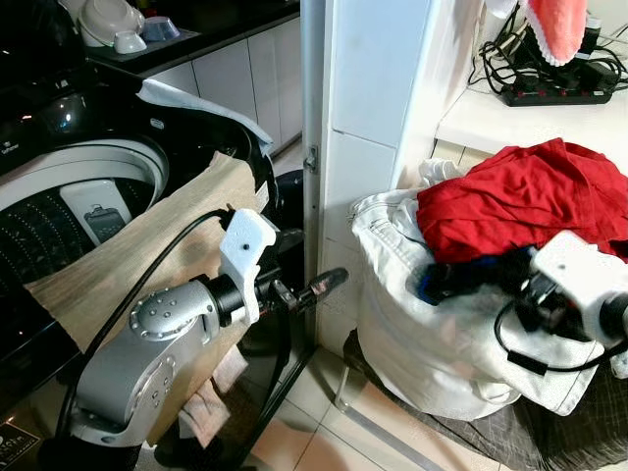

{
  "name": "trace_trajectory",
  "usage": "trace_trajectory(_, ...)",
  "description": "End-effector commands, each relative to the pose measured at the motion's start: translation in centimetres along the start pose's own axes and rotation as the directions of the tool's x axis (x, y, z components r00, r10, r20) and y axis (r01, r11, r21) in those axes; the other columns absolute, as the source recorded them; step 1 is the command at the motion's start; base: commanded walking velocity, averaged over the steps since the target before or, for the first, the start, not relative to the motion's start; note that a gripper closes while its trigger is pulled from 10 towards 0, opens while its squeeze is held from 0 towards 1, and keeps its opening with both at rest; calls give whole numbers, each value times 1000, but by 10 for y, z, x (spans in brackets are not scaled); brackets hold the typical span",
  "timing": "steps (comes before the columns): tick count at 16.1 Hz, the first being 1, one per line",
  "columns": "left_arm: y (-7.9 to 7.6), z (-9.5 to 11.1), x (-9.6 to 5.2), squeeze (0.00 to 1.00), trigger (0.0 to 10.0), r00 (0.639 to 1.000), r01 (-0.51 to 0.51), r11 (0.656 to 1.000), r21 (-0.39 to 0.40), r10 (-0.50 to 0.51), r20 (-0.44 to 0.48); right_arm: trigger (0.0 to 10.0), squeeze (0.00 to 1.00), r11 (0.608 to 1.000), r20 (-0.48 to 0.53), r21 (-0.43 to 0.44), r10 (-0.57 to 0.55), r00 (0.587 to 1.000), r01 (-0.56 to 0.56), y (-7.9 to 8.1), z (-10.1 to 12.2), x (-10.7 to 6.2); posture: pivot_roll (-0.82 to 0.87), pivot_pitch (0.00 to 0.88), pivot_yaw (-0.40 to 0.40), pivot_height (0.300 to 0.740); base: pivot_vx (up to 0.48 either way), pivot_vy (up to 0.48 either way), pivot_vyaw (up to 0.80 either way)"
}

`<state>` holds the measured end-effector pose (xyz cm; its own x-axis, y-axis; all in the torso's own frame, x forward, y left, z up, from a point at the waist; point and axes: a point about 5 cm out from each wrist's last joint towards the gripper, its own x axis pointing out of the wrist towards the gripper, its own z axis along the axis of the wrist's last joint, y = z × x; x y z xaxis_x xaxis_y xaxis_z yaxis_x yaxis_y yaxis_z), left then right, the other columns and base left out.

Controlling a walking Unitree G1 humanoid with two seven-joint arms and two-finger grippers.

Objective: Clothes washing

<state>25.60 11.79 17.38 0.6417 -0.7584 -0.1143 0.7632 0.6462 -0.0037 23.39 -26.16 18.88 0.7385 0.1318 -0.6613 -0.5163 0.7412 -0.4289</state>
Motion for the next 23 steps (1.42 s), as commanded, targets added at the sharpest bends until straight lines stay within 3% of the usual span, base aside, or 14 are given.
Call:
trace_trajectory(1,5,5,-1,0,10000,1000,-29,999,18,29,4,0,0,1000,52,0,-17,998,17,-5,12,-8,-83,0,31,740,0,0,0)
trace_trajectory(5,13,13,1,0,10000,995,-88,996,28,86,48,0,0,996,258,86,-40,965,18,-16,46,-21,-77,0,27,740,0,0,0)
trace_trajectory(7,23,37,9,0,10000,970,-144,988,-52,151,188,0,0,991,497,130,-42,867,-26,-13,81,-20,-69,0,20,740,0,0,0)
trace_trajectory(8,24,47,14,616,10000,956,-125,986,-112,150,252,0,0,991,571,118,-20,821,-58,-6,92,-19,-66,0,17,740,0,0,0)
trace_trajectory(9,23,62,21,1000,10000,934,-78,981,-179,134,330,0,0,991,630,93,15,777,-94,5,102,-16,-63,0,19,740,0,0,0)
trace_trajectory(10,20,81,29,1000,10000,900,1,969,-248,107,421,0,0,994,683,44,47,729,-104,19,113,-11,-63,0,26,740,0,0,0)
trace_trajectory(12,11,95,36,1000,10000,856,113,929,-352,89,510,0,0,992,751,101,-27,660,-74,24,127,-5,-61,0,29,740,0,0,0)
trace_trajectory(16,7,94,34,1000,10000,836,188,881,-433,88,541,0,0,989,788,122,-47,614,-81,23,135,-5,-54,0,21,740,0,0,0)
trace_trajectory(20,9,88,36,1000,10000,852,150,871,-469,127,509,0,0,987,824,119,-38,565,-108,28,141,-7,-53,0,19,740,0,0,0)
trace_trajectory(23,17,84,40,1000,10000,849,27,887,-462,223,479,0,0,977,857,102,8,516,-186,34,145,-12,-53,0,18,740,0,0,0)
